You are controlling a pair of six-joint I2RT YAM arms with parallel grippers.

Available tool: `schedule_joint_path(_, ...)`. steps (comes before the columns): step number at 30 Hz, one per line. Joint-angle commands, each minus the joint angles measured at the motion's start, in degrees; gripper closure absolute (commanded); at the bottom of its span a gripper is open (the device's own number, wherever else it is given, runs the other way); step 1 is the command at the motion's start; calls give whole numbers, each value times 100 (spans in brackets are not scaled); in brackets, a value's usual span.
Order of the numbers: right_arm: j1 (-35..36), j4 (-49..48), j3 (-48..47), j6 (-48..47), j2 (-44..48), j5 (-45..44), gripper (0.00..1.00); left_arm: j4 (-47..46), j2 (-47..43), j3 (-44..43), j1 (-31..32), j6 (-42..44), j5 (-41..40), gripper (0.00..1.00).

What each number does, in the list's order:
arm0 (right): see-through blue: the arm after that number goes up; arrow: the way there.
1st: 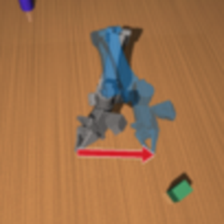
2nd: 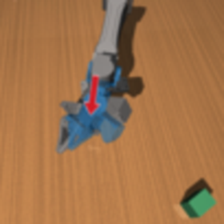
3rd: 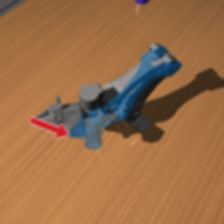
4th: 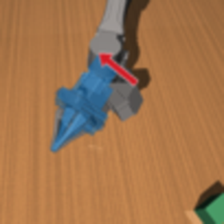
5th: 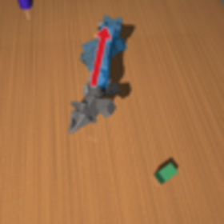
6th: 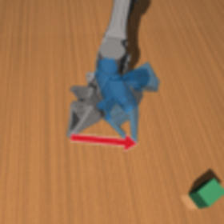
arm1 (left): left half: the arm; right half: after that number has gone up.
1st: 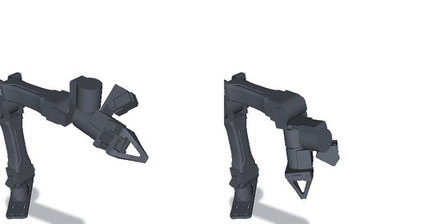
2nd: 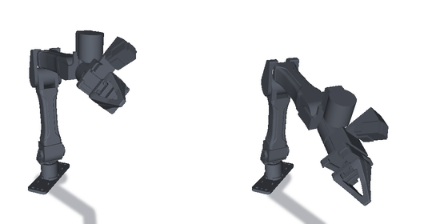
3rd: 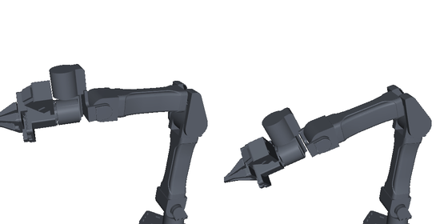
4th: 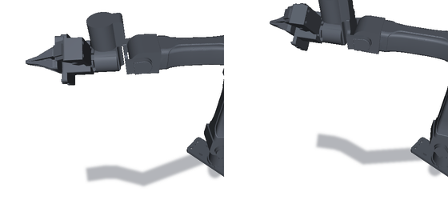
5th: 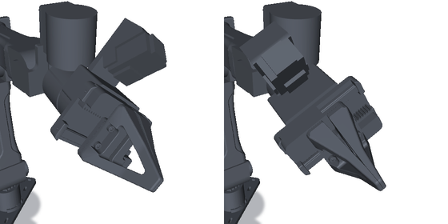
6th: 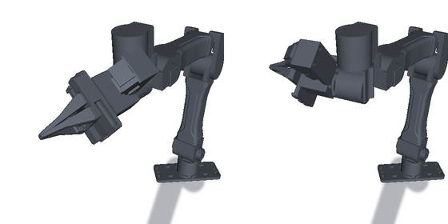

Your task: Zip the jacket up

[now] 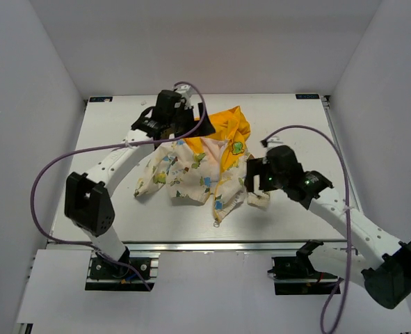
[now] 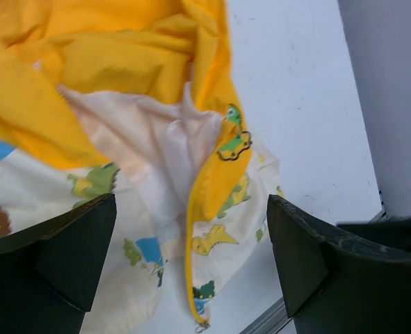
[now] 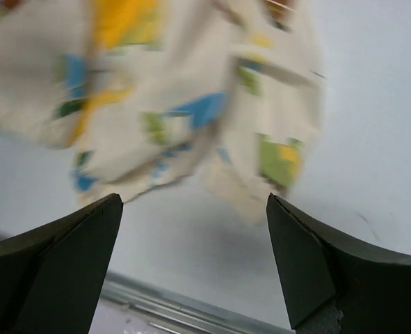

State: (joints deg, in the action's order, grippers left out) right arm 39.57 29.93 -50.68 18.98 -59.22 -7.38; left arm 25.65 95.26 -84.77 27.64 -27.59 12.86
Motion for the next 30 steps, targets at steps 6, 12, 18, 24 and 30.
schedule_joint_path(6, -1425, -179, 559, 185, -729, 122, 11, 659, 2249, -2144, 708, 579, -214, 2)
schedule_joint_path(12, -1540, -646, 427, 62, -1801, 439, 11, 1004, 3402, -3519, 822, 588, -496, 2)
schedule_joint_path(18, -1654, -805, 401, 237, -2593, 369, 44, 503, 3455, -3502, 822, 606, -573, 88)
schedule_joint_path(24, -2233, -463, 234, 369, -2411, -491, 100, 494, 3219, -3345, 585, 685, -724, 100)
schedule_joint_path(30, -3445, -14, -513, 133, -2436, -1258, 100, -59, 2875, -2589, -109, 519, -311, 100)
